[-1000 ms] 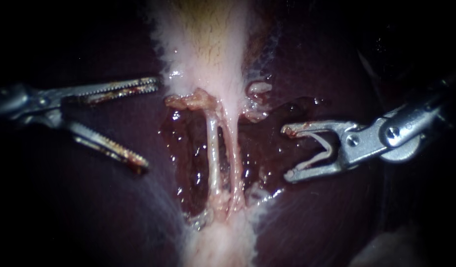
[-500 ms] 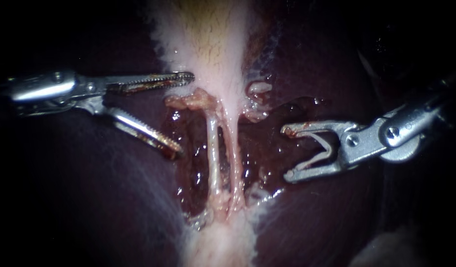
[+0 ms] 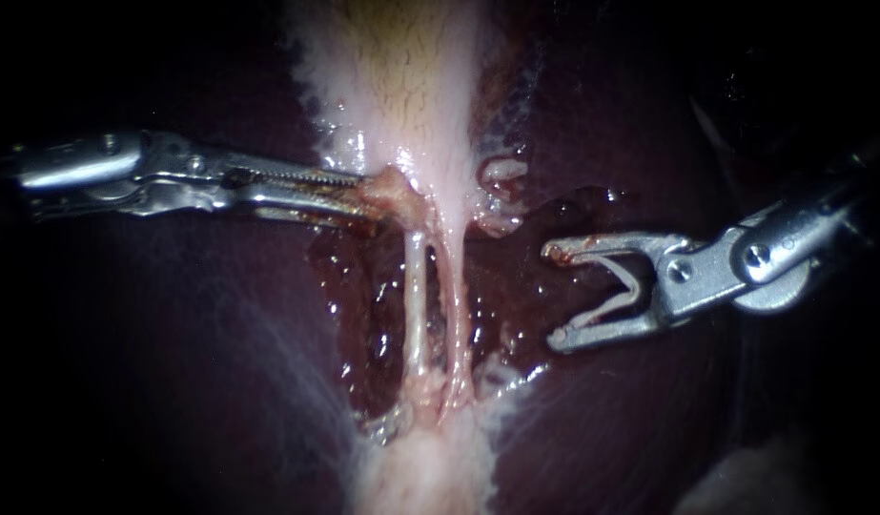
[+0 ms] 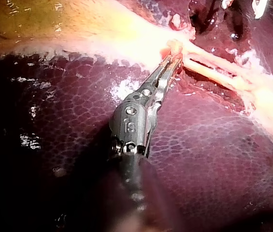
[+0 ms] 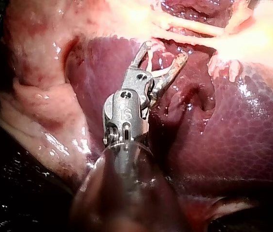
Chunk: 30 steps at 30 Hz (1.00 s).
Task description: Grabbing gallbladder
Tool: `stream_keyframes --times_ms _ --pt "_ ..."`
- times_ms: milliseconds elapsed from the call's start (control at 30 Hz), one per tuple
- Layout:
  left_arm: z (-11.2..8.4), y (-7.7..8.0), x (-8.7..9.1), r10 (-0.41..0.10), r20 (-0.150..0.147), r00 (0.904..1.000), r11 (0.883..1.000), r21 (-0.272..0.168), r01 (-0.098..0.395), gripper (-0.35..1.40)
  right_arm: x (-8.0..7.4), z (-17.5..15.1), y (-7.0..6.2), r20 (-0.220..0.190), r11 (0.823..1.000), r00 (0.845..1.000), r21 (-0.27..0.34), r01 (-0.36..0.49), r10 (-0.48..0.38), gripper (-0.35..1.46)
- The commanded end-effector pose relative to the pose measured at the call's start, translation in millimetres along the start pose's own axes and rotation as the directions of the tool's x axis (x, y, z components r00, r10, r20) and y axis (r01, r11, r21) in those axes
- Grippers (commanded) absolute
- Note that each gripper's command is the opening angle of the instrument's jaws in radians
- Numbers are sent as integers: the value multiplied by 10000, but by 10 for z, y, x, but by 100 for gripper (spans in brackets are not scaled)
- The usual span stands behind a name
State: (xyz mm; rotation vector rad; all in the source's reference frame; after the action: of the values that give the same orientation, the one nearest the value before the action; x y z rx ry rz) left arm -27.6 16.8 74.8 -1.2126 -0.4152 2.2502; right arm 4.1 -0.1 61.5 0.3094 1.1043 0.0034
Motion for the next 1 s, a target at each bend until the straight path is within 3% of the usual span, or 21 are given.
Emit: stream_keyframes --times_ms 33,133,233,400,500,733,1000 --pt "-2 -1 2 12 185 9998 10000 15 -12 -35 0 0 0 1 10000 10000 -4 -2 2 50" --pt "-7 -2 7 -23 422 9991 10000 8 22 -35 0 0 0 1 10000 10000 -4 -2 2 50" --pt "-12 0 12 -287 470 9985 9996 38 285 -35 0 0 0 1 10000 10000 -5 -3 3 50" --pt "-21 5 22 -553 872 9947 9985 81 548 -35 0 0 0 1 10000 10000 -5 -3 3 50" --pt "-35 10 31 -953 857 9918 9954 91 949 -35 0 0 0 1 10000 10000 -4 -2 2 50" --pt "-73 24 66 -1181 923 9887 9925 -205 1205 -35 0 0 0 1 10000 10000 -3 -2 2 50" --pt "-100 44 91 -1345 620 9890 9902 -294 1366 -35 -1 0 0 2 10000 10000 -6 -4 4 50"
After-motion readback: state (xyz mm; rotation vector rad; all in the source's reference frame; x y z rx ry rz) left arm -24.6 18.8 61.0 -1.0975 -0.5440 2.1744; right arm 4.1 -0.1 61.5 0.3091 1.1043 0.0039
